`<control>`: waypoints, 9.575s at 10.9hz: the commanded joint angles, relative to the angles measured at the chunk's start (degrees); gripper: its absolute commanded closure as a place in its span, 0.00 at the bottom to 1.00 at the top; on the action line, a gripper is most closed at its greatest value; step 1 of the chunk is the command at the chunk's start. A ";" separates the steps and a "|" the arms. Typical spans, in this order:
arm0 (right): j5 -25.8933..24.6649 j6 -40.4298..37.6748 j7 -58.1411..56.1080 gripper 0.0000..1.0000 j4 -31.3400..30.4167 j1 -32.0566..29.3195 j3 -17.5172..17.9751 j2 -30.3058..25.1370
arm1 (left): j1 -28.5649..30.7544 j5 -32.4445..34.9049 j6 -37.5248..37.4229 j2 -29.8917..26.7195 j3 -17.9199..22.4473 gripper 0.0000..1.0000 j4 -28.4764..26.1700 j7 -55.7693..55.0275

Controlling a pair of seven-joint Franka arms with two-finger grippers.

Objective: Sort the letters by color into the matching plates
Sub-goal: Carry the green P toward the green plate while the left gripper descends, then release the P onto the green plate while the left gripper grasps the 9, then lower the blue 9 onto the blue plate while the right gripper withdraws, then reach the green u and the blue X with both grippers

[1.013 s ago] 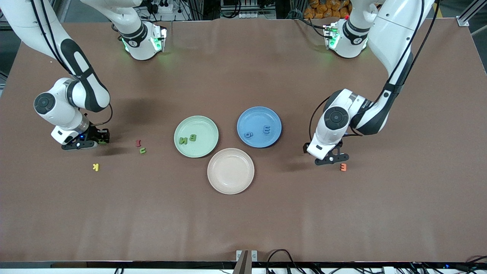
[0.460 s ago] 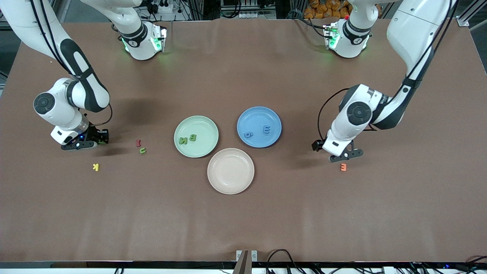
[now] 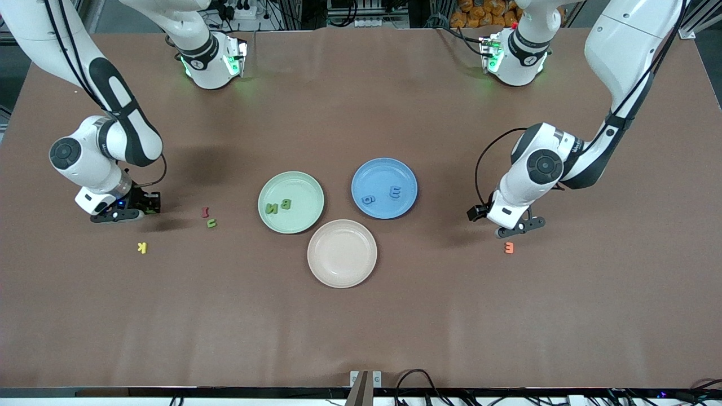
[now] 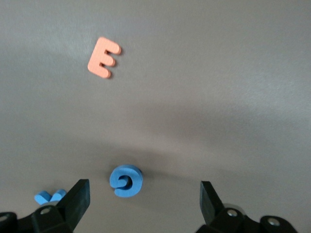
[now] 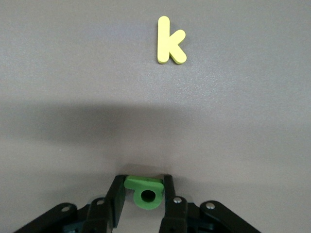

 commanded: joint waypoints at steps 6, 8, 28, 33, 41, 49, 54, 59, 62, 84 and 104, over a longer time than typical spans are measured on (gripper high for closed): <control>0.13 -0.09 0.29 0.65 0.68 -1.64 2.18 -1.13 | 1.52 -0.62 1.04 0.64 -0.71 0.11 -1.08 -2.23; 0.65 -0.27 2.12 0.65 0.68 -1.55 2.53 -1.57 | 2.48 -0.53 3.30 0.37 -0.71 0.11 -2.39 -2.23; 15.15 -14.24 42.28 0.65 5.34 19.00 8.77 -5.44 | 3.45 3.78 8.60 -0.07 -0.36 0.26 -7.15 -1.26; 15.15 -17.83 55.19 0.65 9.10 26.47 8.68 -5.18 | 3.54 4.47 8.60 0.55 -0.27 0.34 -7.06 -1.26; 15.24 -20.22 62.34 0.19 12.98 31.14 8.68 -3.15 | 4.16 4.57 8.60 0.99 -0.27 0.62 -6.71 -1.26; 12.53 -20.31 61.64 0.00 13.16 30.01 8.33 -3.15 | 3.46 4.57 8.33 0.81 -0.44 1.00 -5.22 -2.05; 9.88 -20.31 57.86 0.00 13.16 22.28 8.24 -2.28 | 0.65 3.61 0.88 0.72 -0.62 1.00 -0.30 -2.75; 9.79 -20.05 57.95 0.00 13.16 18.14 3.86 -2.19 | -7.08 3.51 -2.03 0.81 -0.79 1.00 2.86 -12.31; 9.79 -19.78 57.95 0.00 13.25 17.17 1.92 -2.01 | -11.82 1.42 -5.37 1.95 -0.79 1.00 6.99 -17.51; 7.51 -15.48 51.14 0.00 15.71 17.43 0.16 3.17 | -32.05 -3.43 -8.37 13.11 1.14 0.00 22.38 -36.51; -15.96 -15.91 13.12 0.00 15.71 19.72 0.33 3.26 | -27.57 -2.45 -20.04 7.15 4.47 0.00 24.84 -7.28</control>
